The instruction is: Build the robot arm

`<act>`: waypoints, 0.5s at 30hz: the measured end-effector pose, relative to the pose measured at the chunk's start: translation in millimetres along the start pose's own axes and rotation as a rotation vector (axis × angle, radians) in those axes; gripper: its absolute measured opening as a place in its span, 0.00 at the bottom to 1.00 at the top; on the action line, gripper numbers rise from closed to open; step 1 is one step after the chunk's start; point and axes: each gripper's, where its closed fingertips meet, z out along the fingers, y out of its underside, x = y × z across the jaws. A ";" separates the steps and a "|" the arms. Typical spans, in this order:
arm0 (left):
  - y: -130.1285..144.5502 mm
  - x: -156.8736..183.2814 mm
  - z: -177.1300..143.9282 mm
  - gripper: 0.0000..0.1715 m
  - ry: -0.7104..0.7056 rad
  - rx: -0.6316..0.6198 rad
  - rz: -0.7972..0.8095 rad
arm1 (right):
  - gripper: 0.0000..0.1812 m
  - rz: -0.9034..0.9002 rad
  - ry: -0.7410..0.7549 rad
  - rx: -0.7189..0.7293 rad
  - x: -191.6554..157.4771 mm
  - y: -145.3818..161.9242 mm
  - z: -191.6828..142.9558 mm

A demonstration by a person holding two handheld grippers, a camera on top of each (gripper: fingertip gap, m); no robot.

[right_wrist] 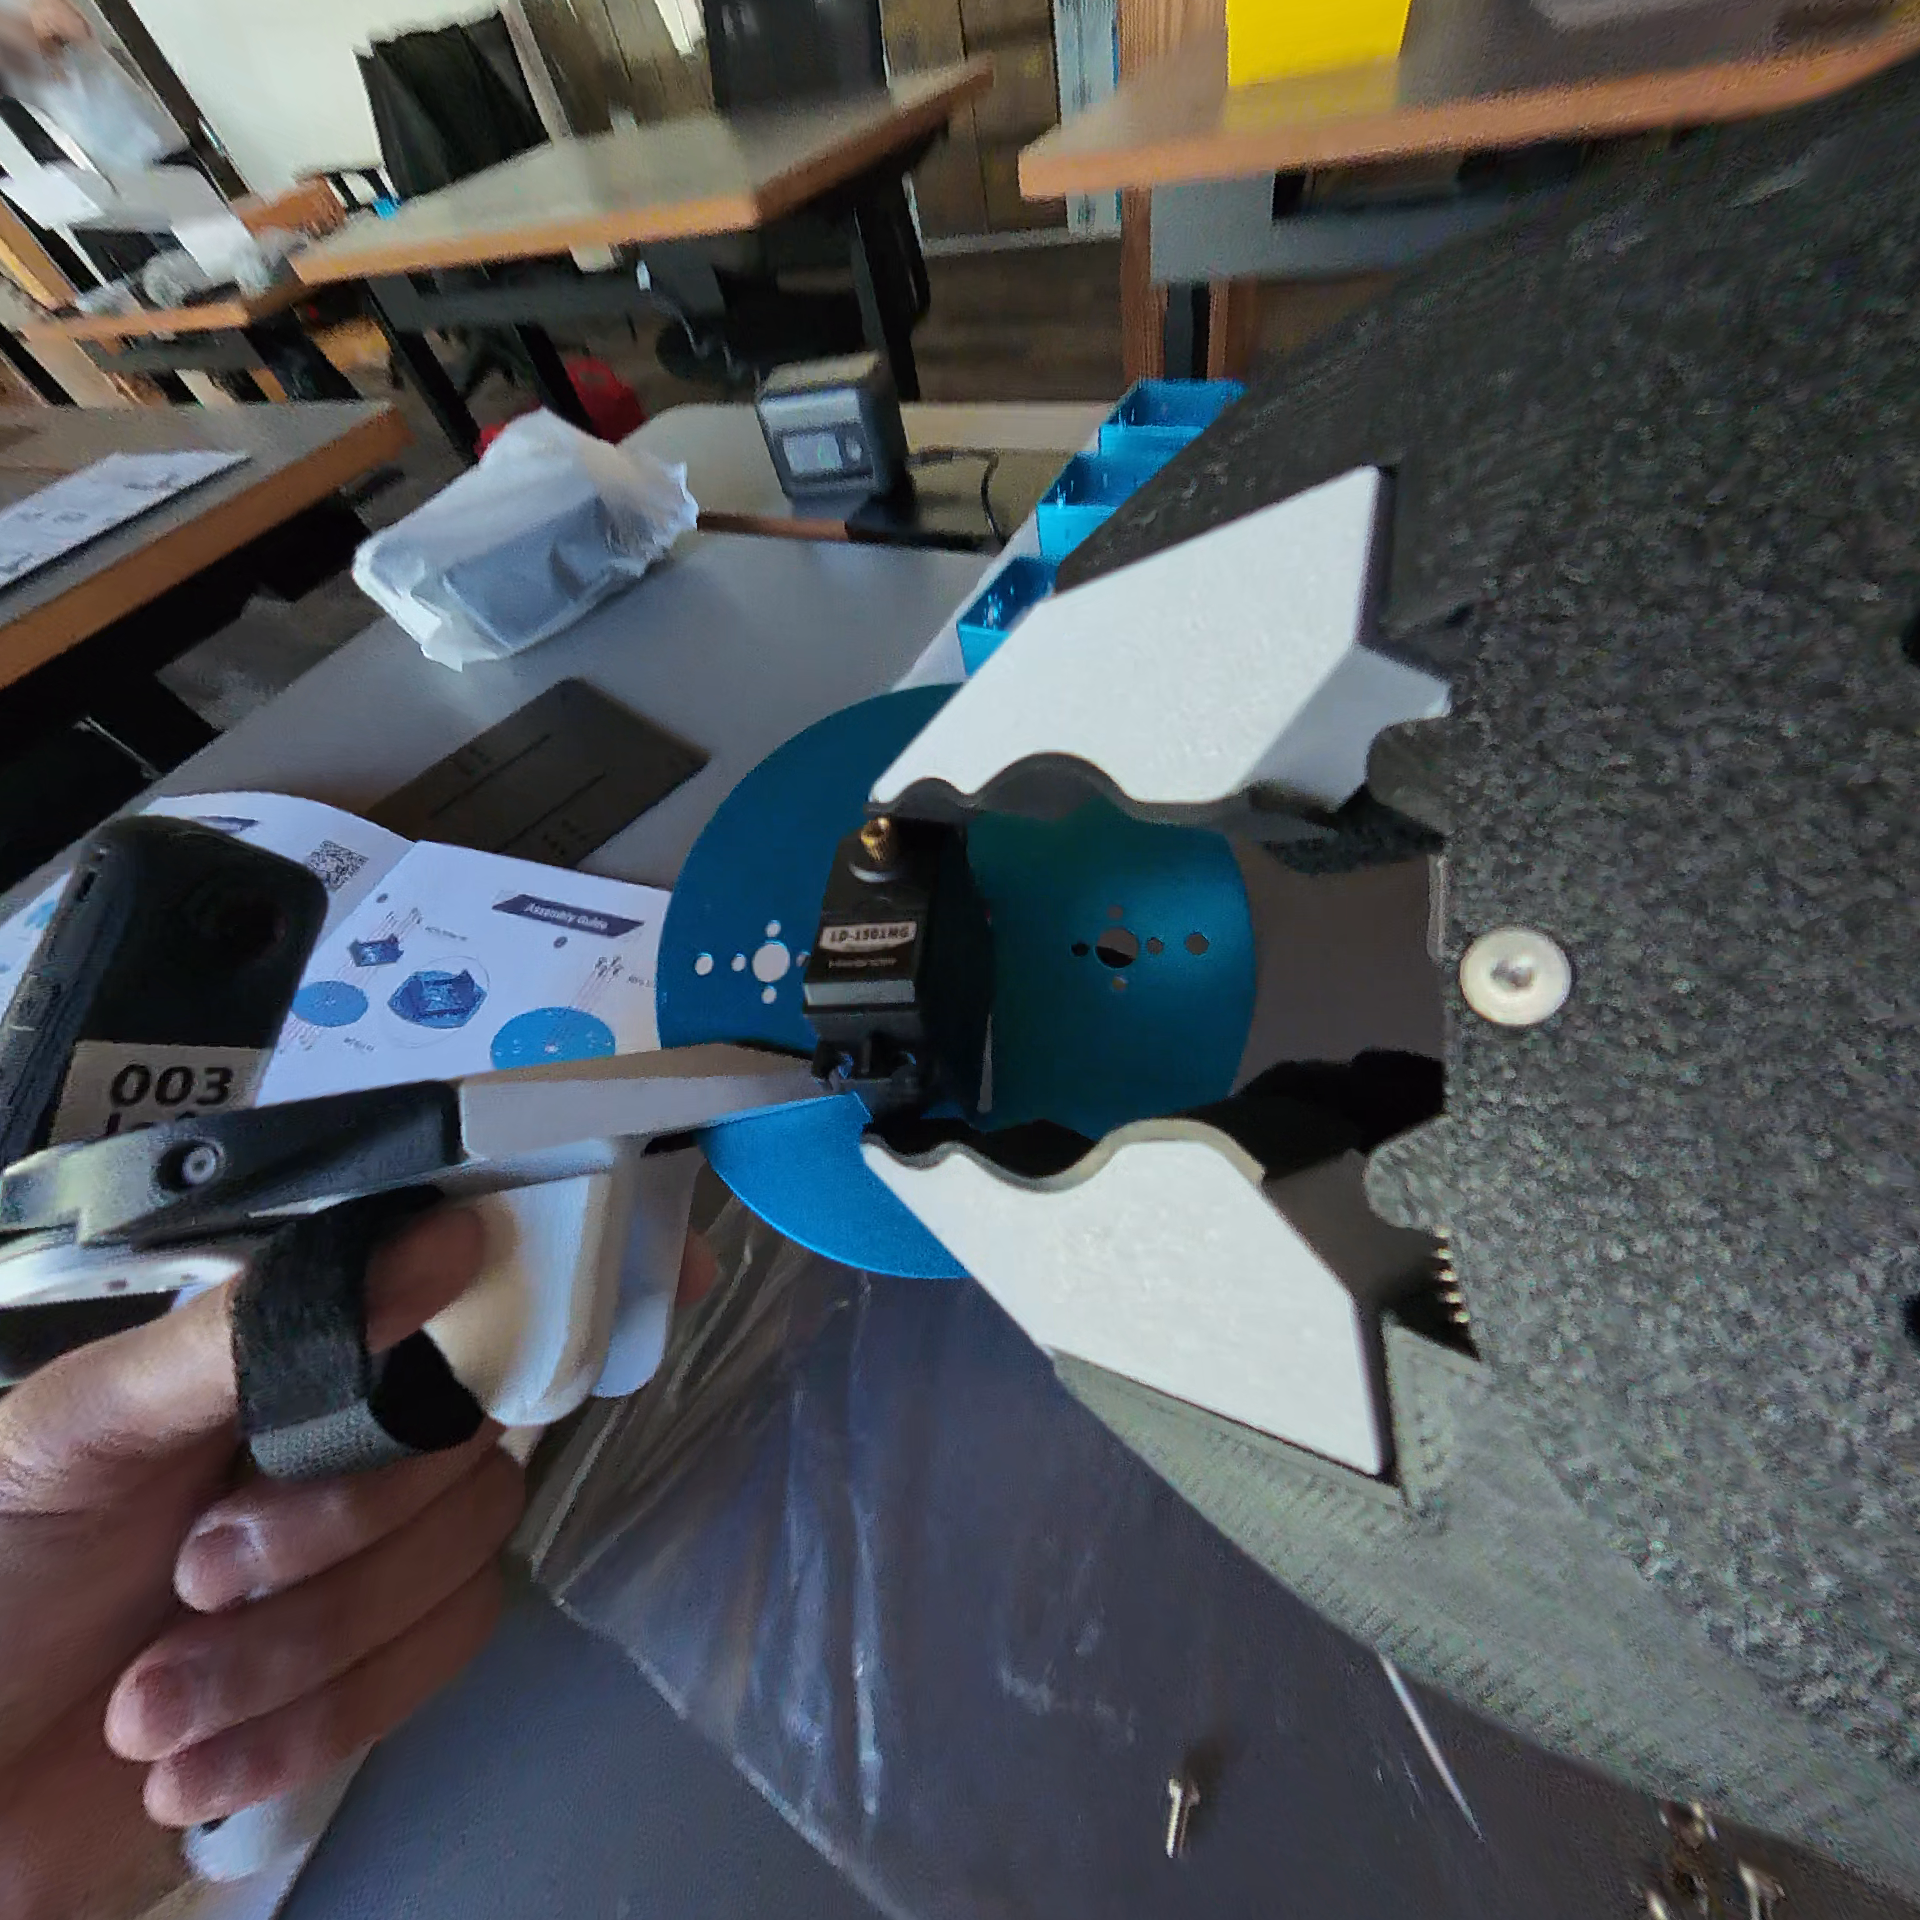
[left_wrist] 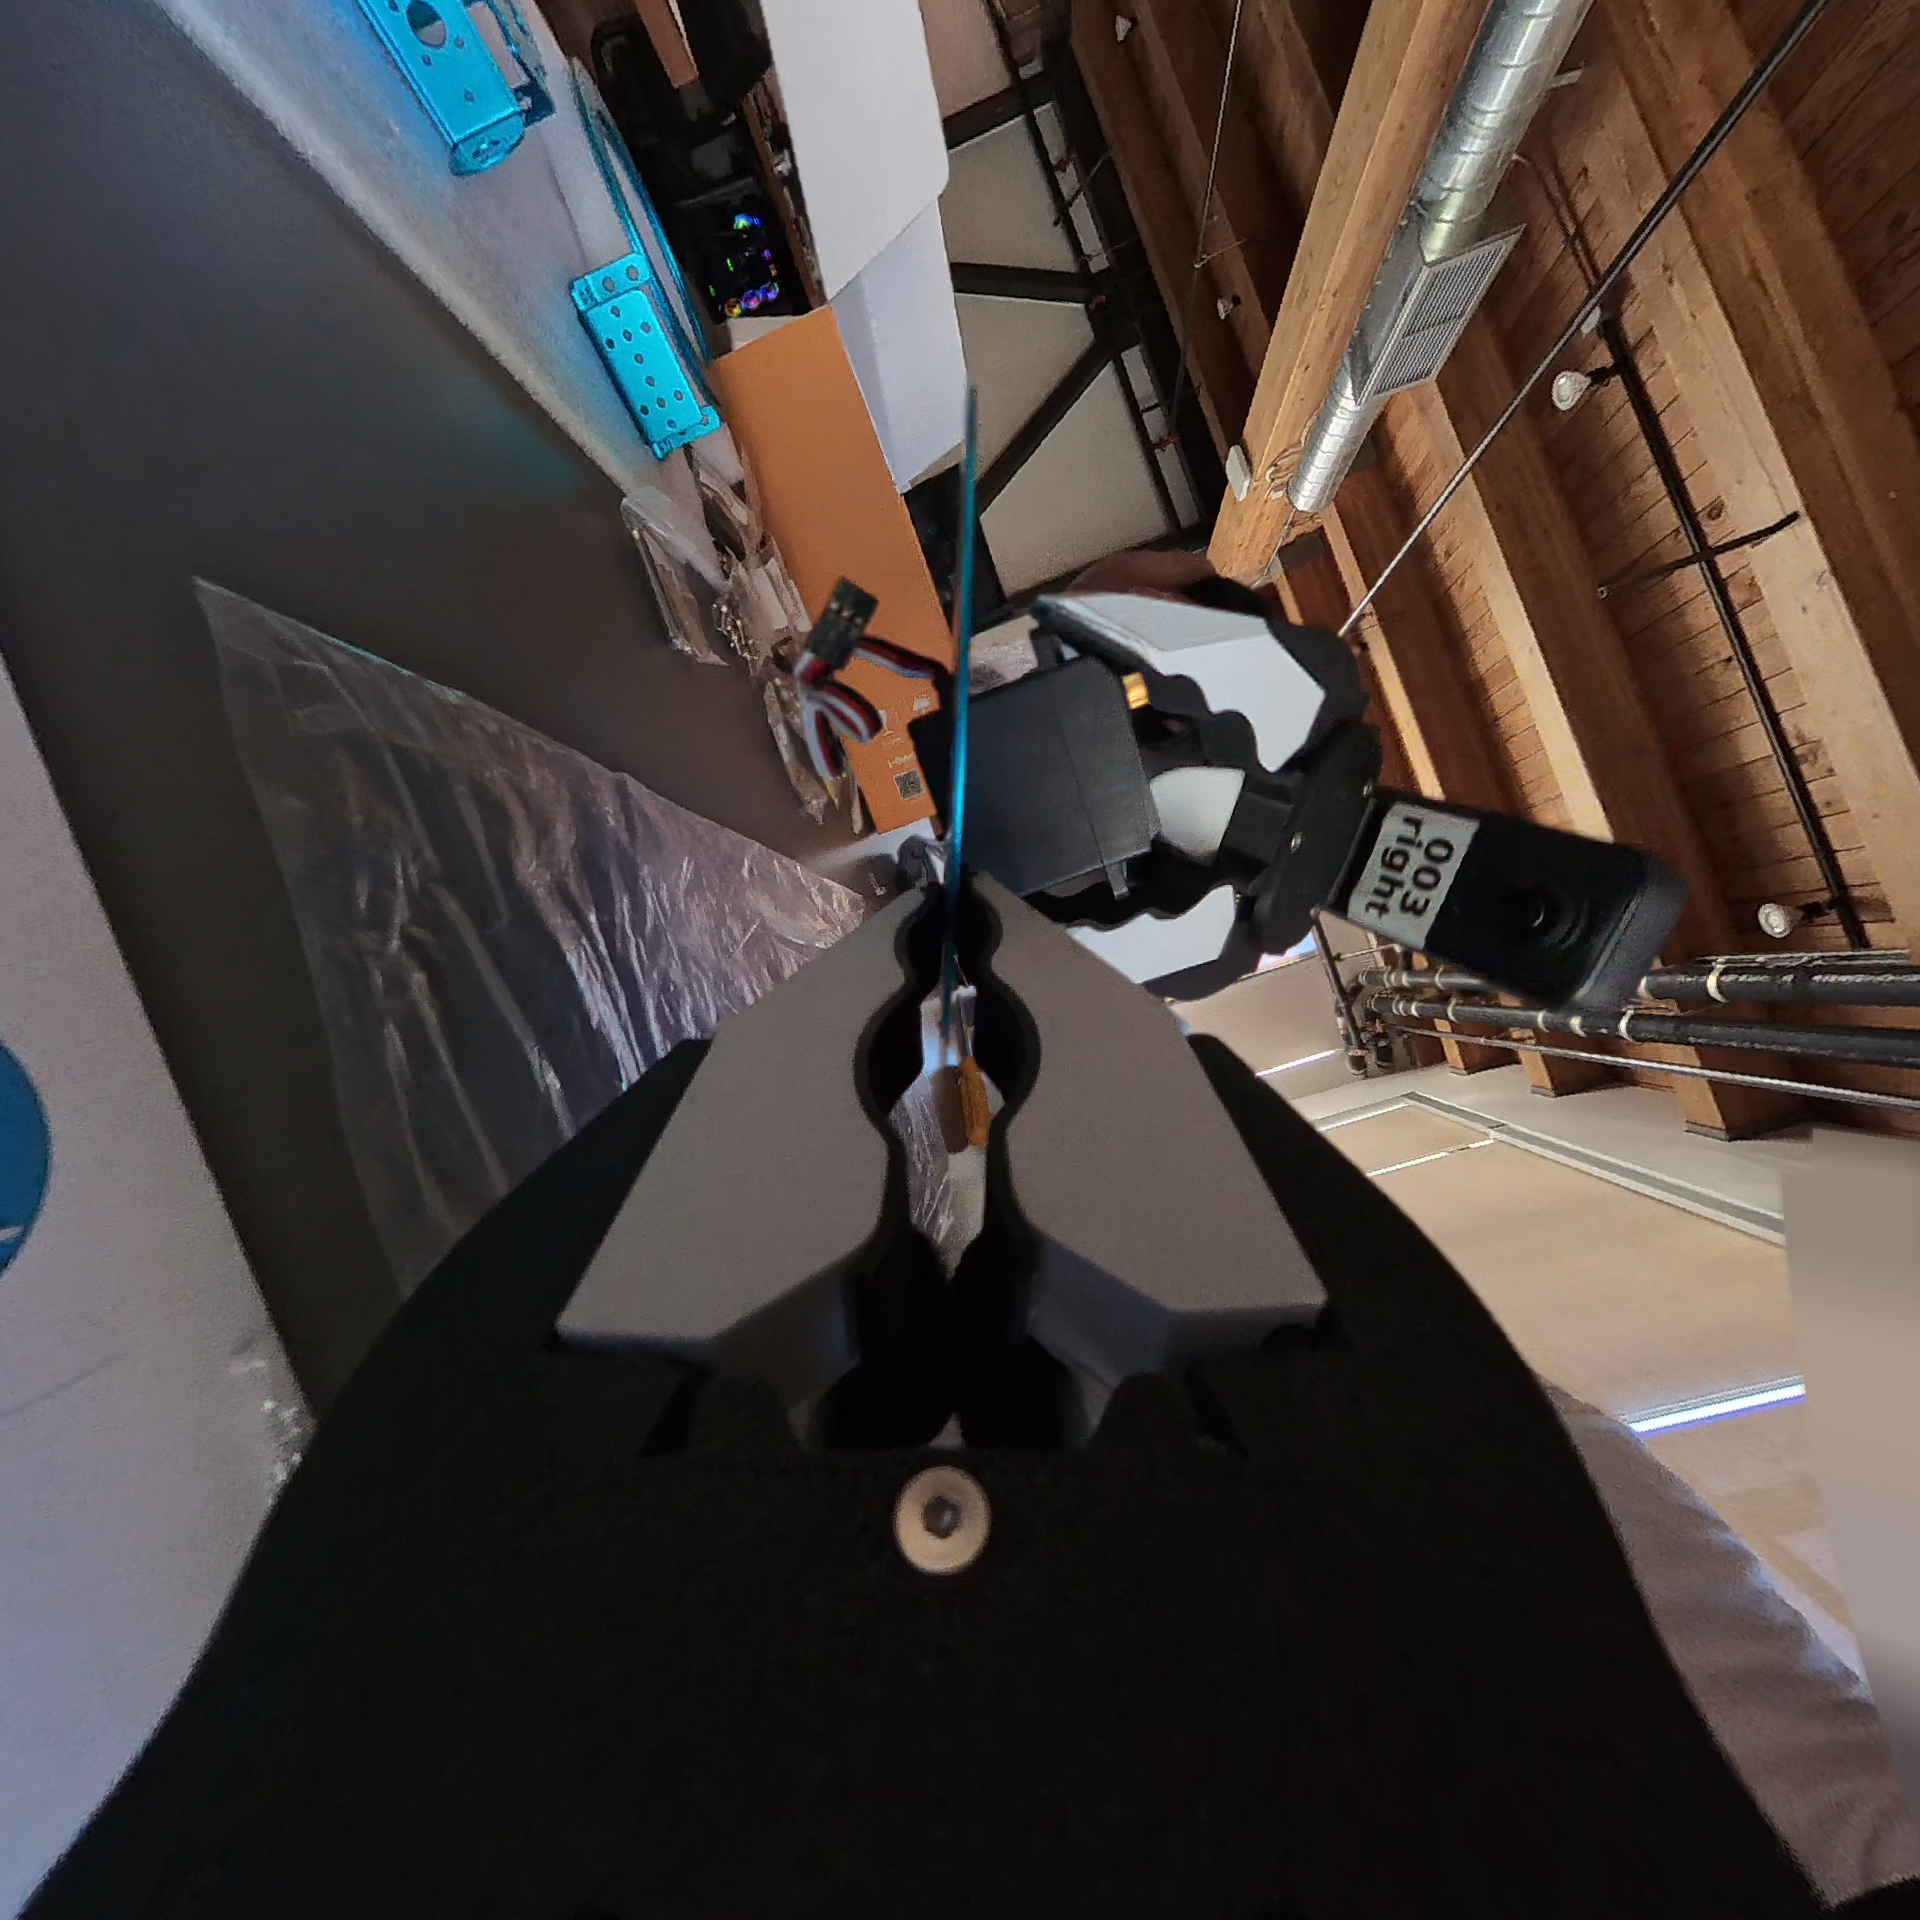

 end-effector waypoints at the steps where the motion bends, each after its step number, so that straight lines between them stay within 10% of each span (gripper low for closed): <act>1: 0.2 -1.5 -0.3 0.00 -0.005 -0.001 -0.007 | 0.31 -0.037 0.028 -0.004 -0.6 -0.1 0.5; 9: 1.1 3.1 -0.7 0.01 0.064 0.000 -0.094 | 0.30 -0.103 0.053 0.000 -0.6 -5.2 -2.8; 15: 7.8 3.7 -1.6 0.00 0.022 -0.006 -0.029 | 0.30 0.315 -0.346 0.045 -15.4 -3.1 -7.5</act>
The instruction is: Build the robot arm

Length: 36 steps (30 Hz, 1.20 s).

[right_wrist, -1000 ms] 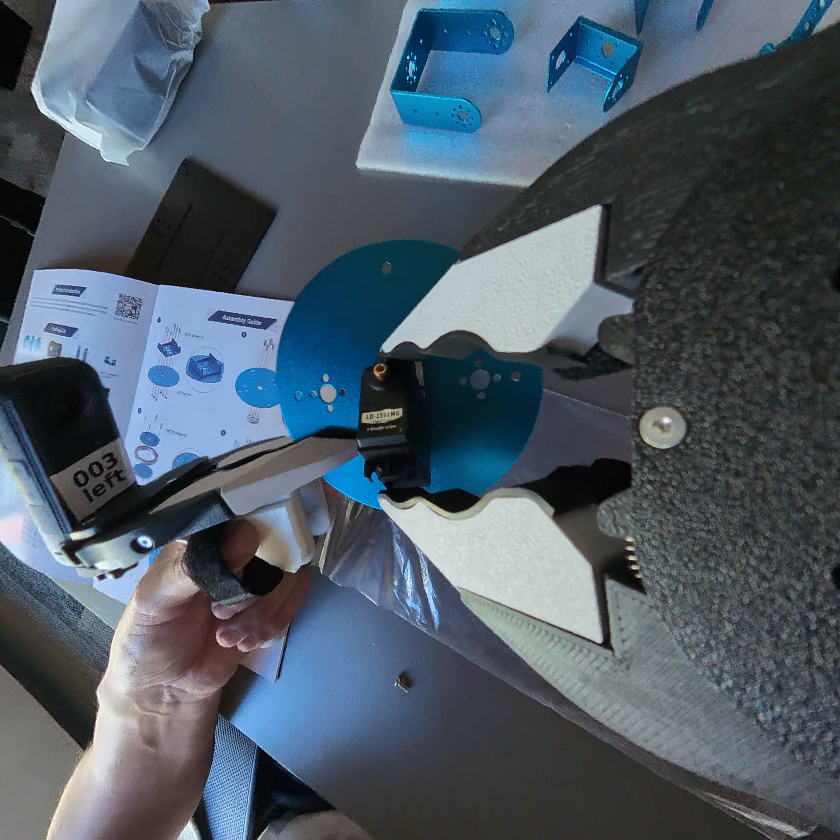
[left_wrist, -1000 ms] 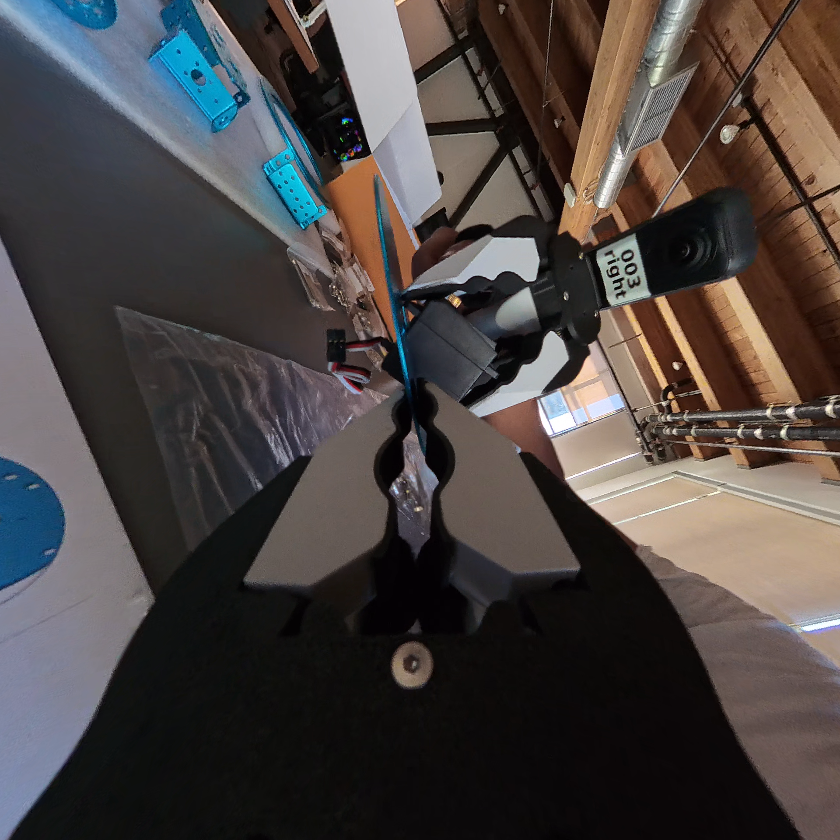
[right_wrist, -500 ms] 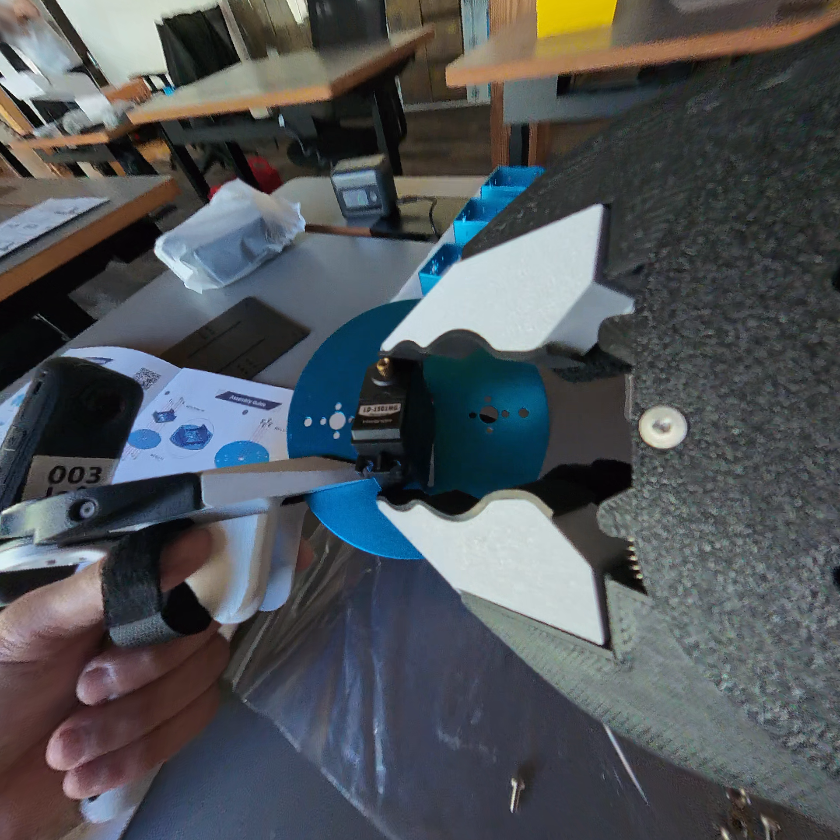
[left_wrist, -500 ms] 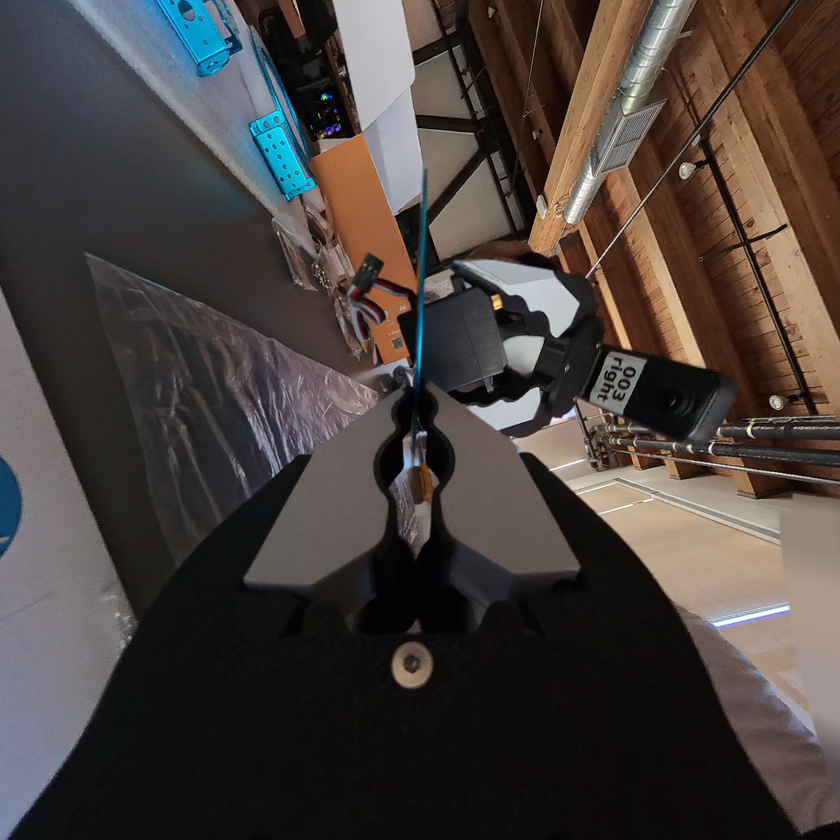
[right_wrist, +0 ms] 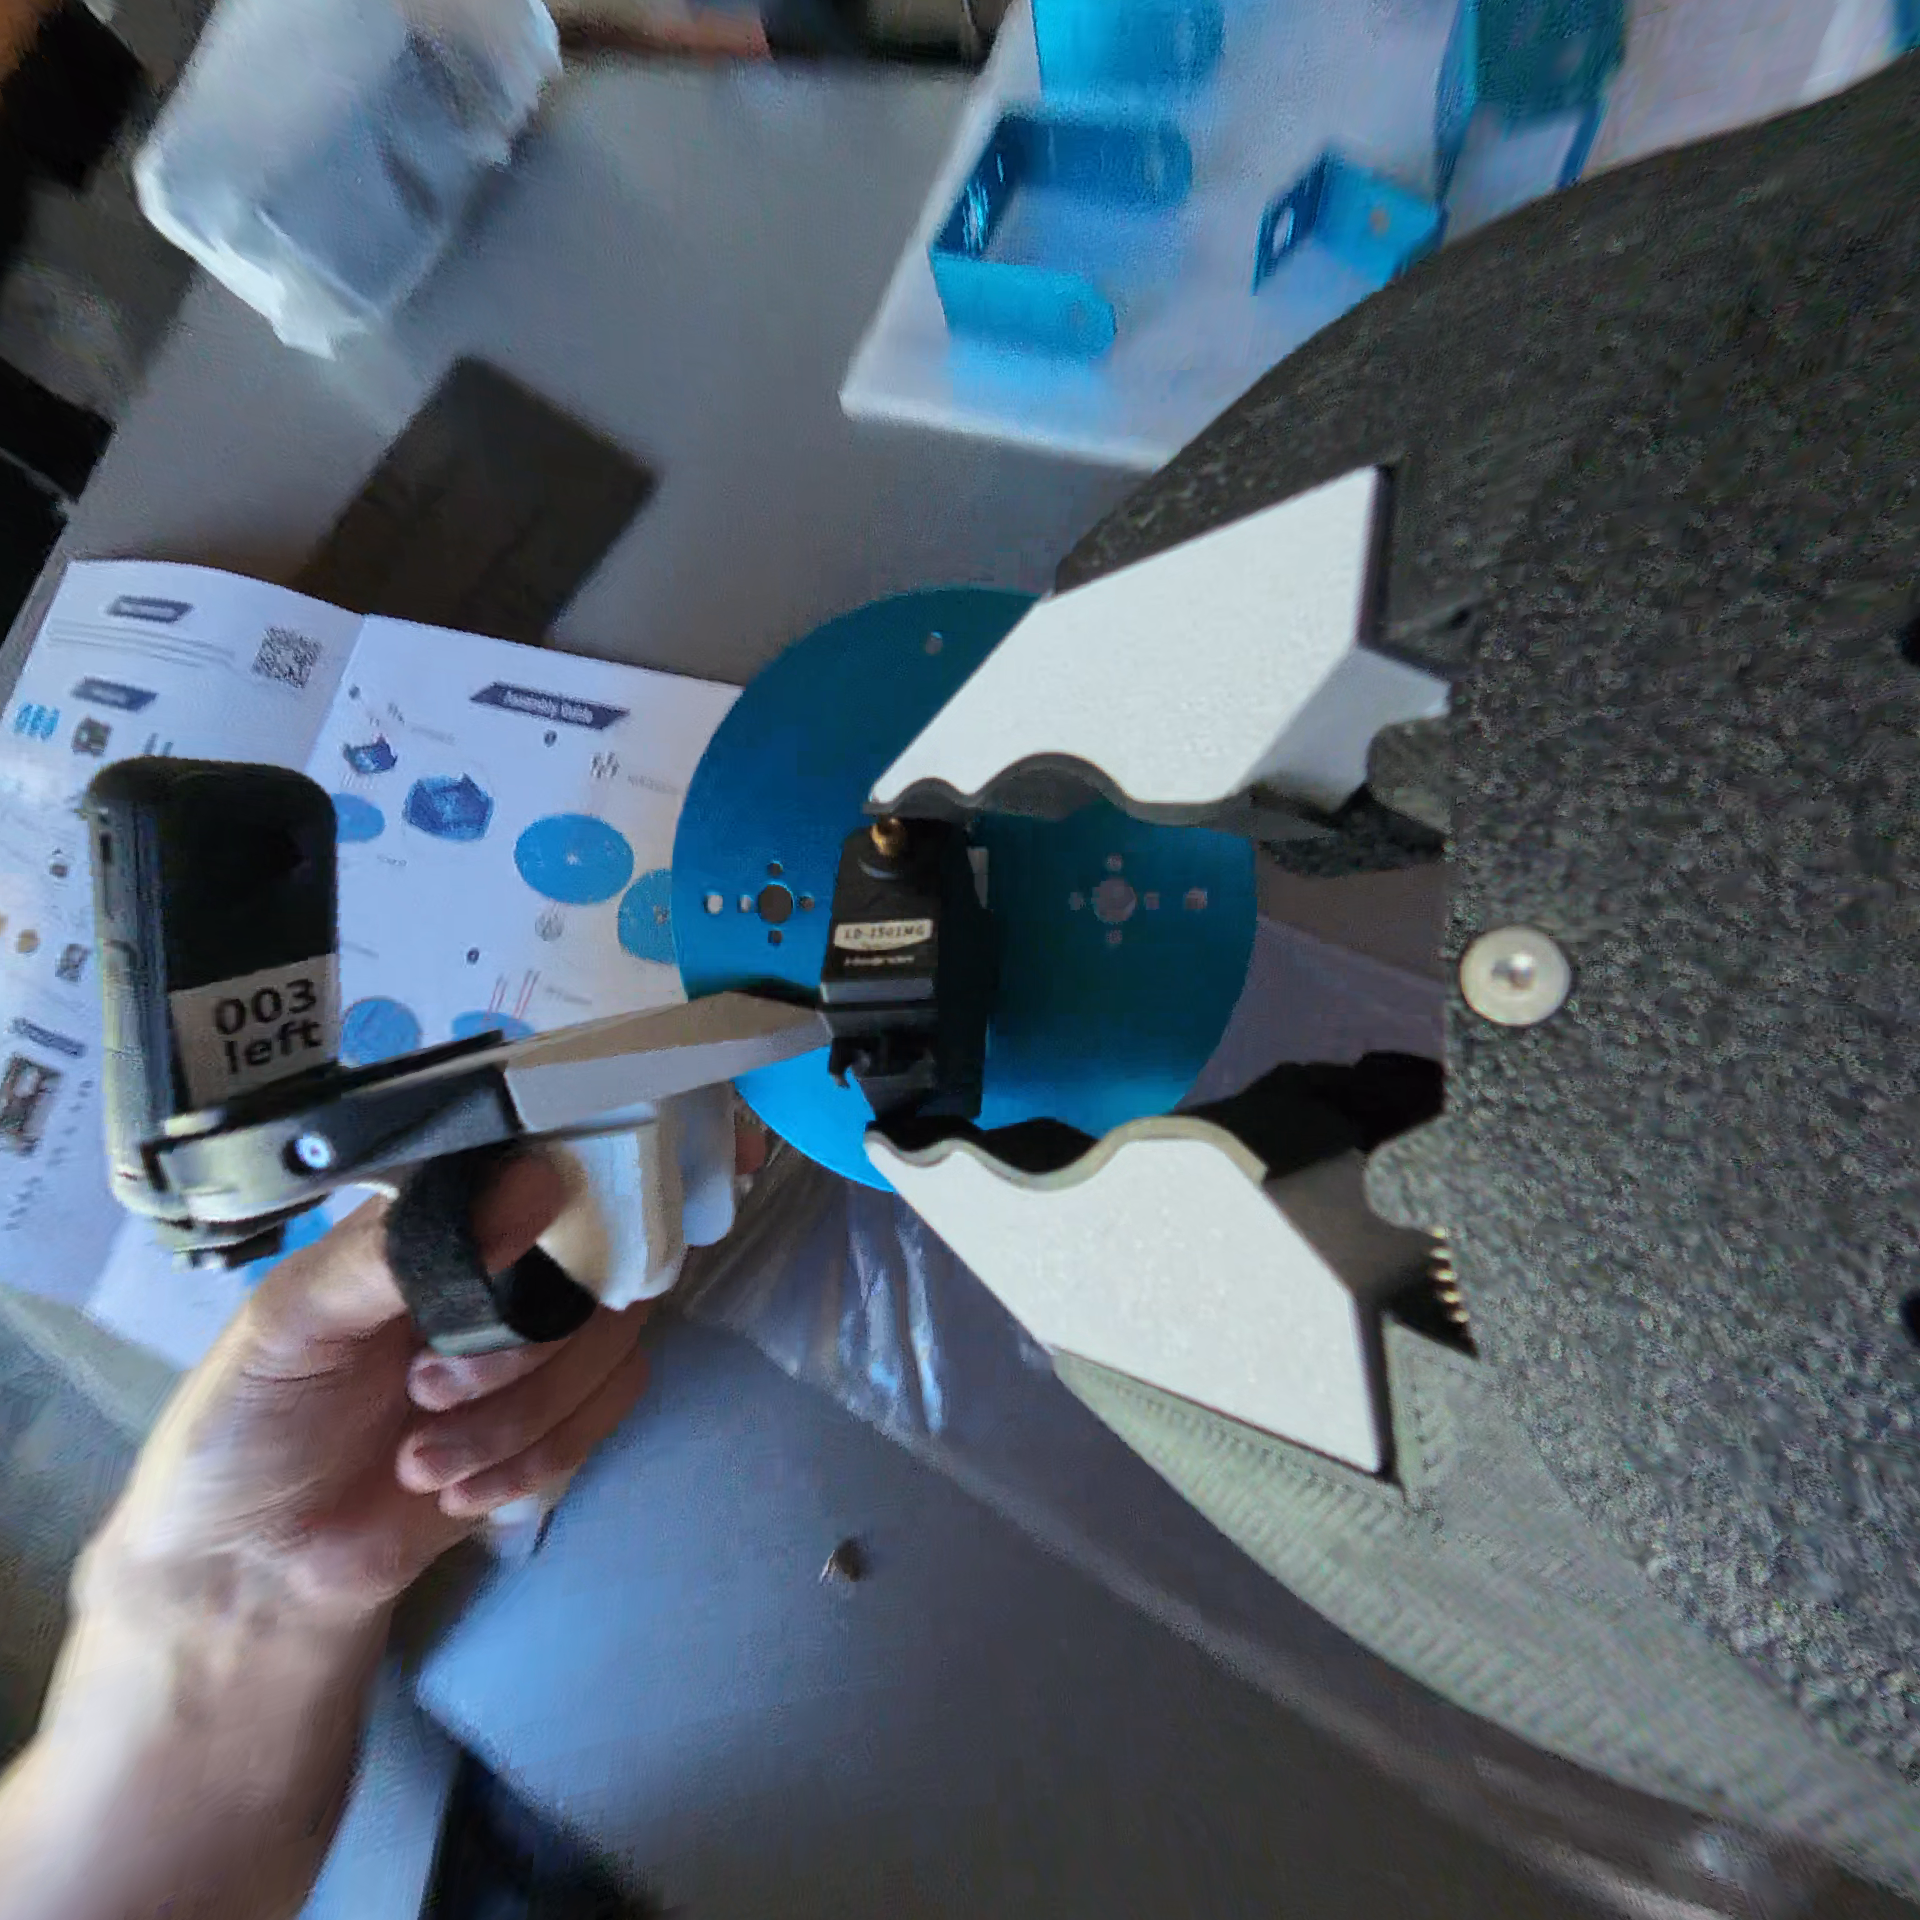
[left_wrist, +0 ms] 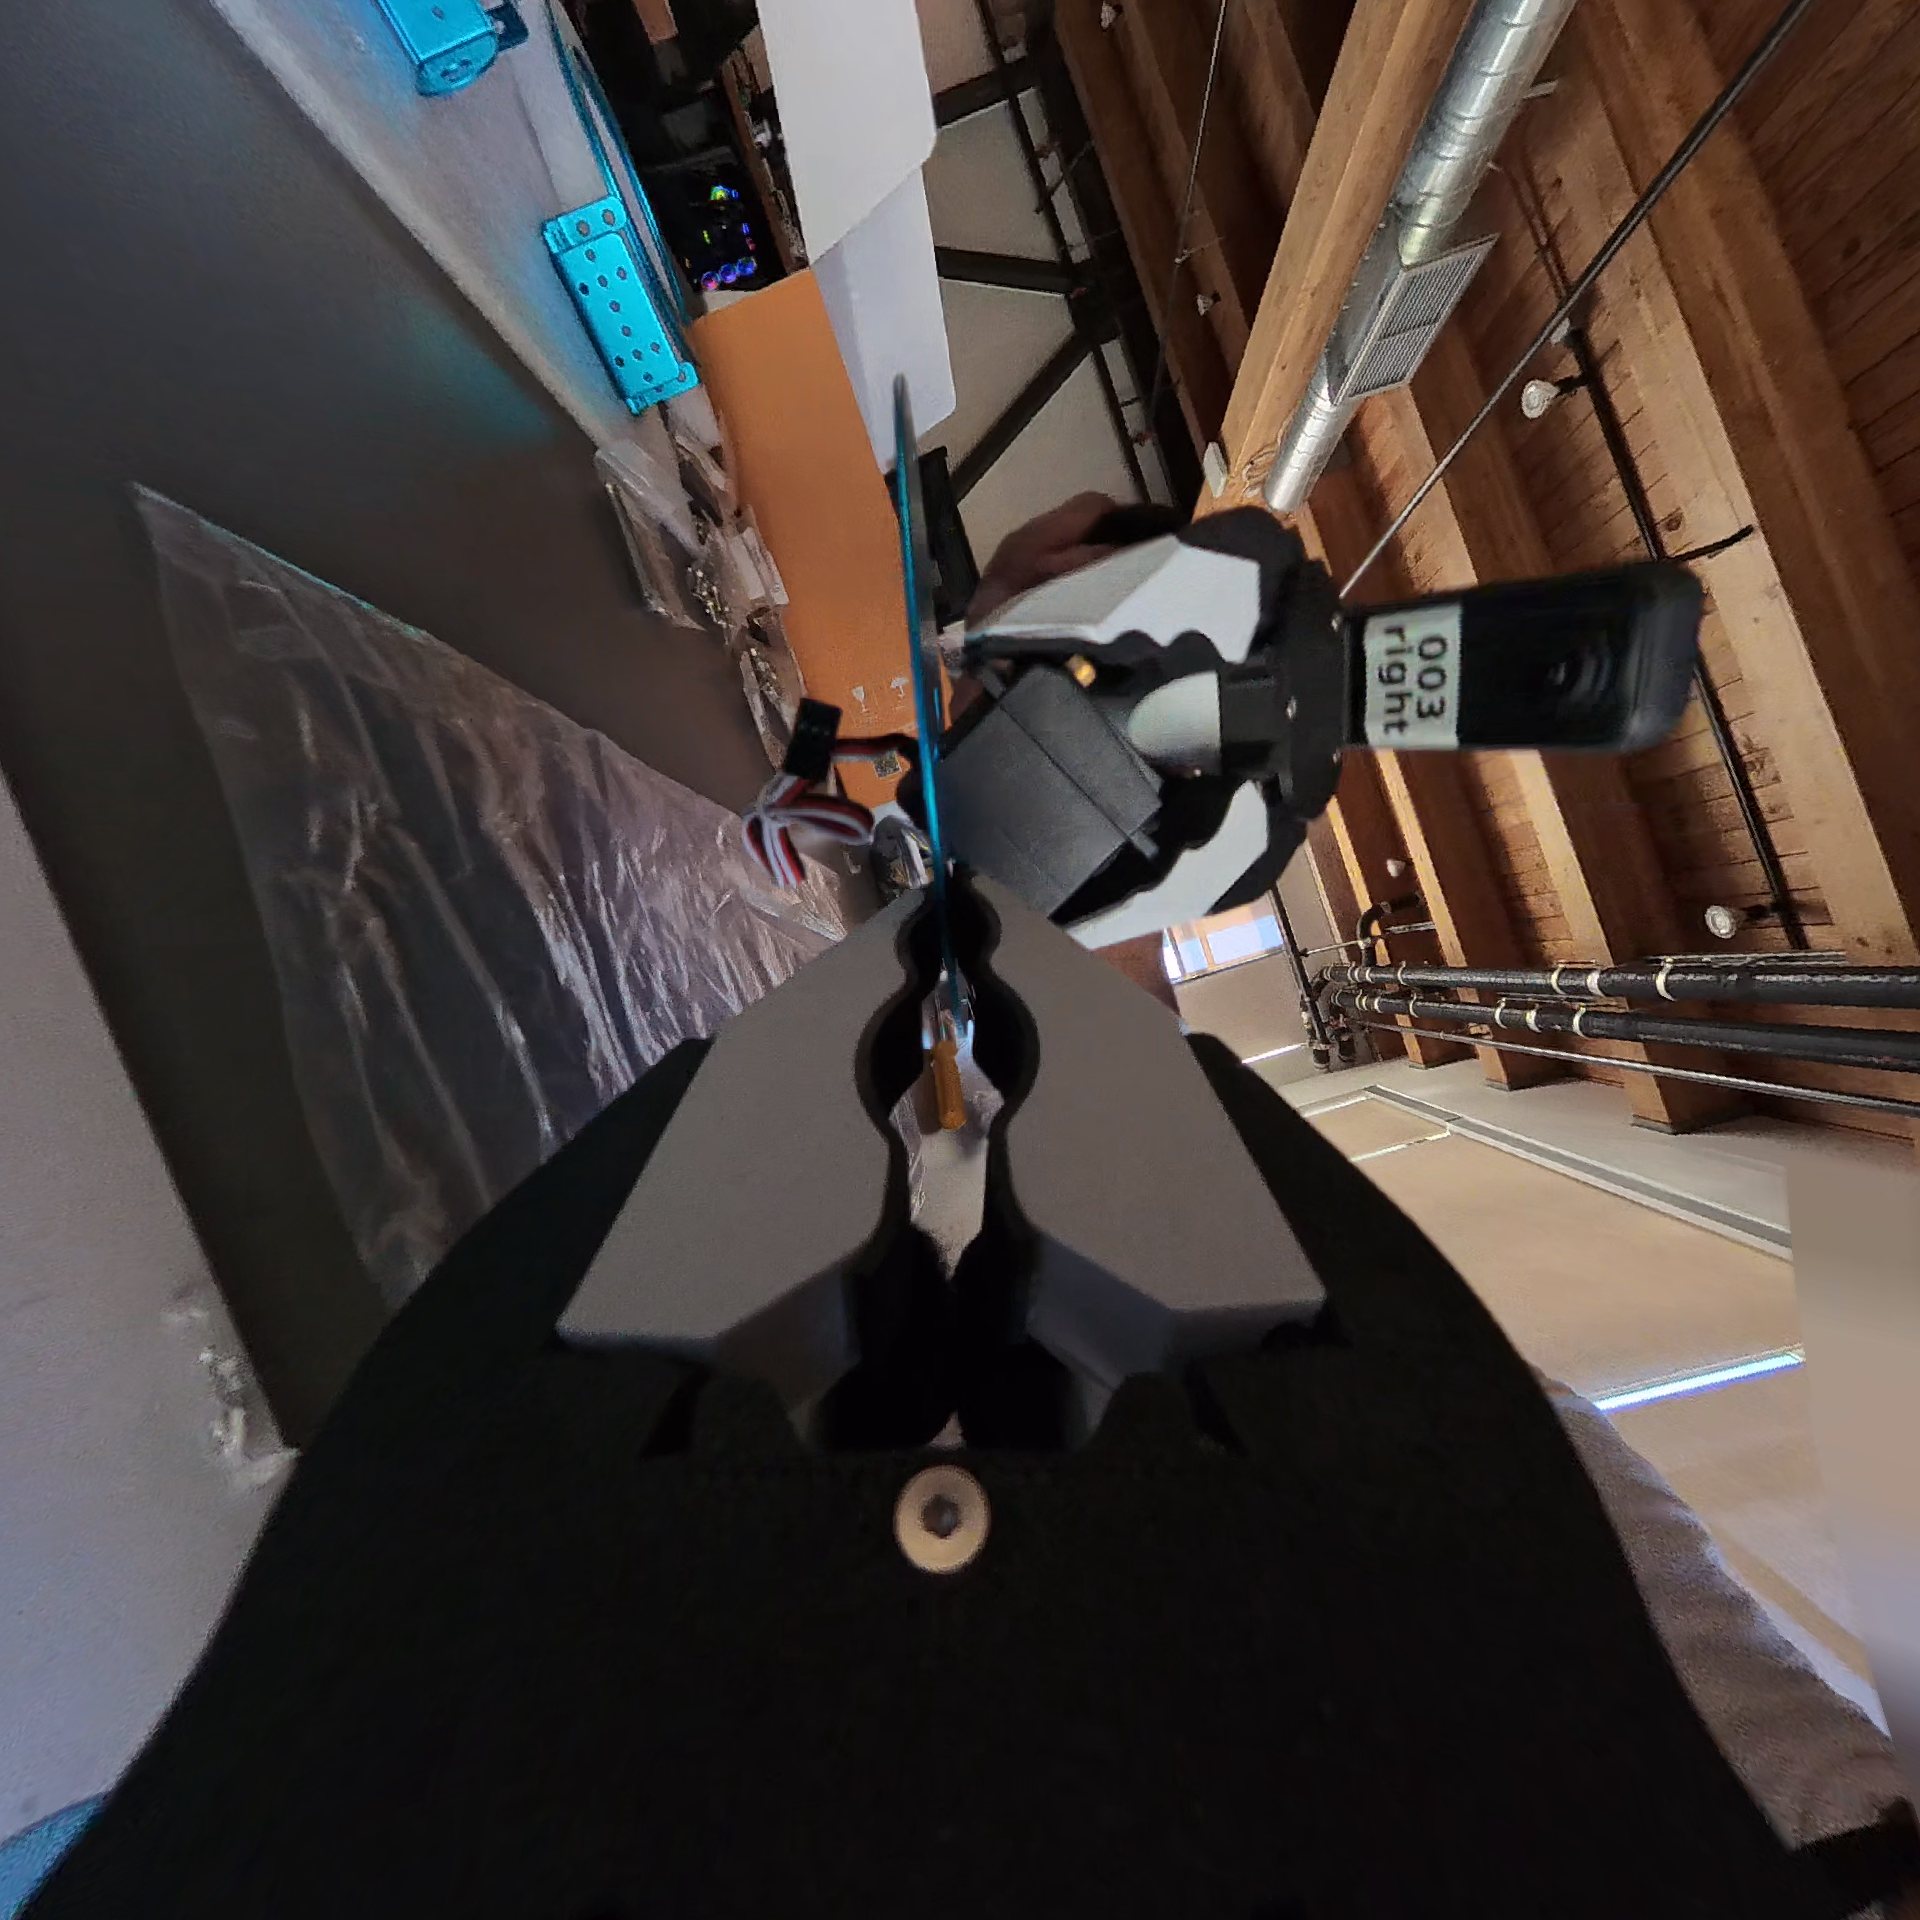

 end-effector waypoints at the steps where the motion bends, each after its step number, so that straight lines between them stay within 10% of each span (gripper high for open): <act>1: -0.9 -0.1 -1.2 0.00 -0.006 0.015 -0.005 | 0.30 0.046 -0.022 0.024 2.6 -1.5 -1.3; 13: -10.5 -11.4 -10.2 0.00 -0.014 0.102 -0.115 | 0.30 -0.449 0.329 -0.020 3.5 -13.1 1.4; 36: -6.8 -12.6 -4.7 0.00 -0.084 0.091 0.010 | 0.31 -0.350 0.263 -0.137 14.3 2.2 12.5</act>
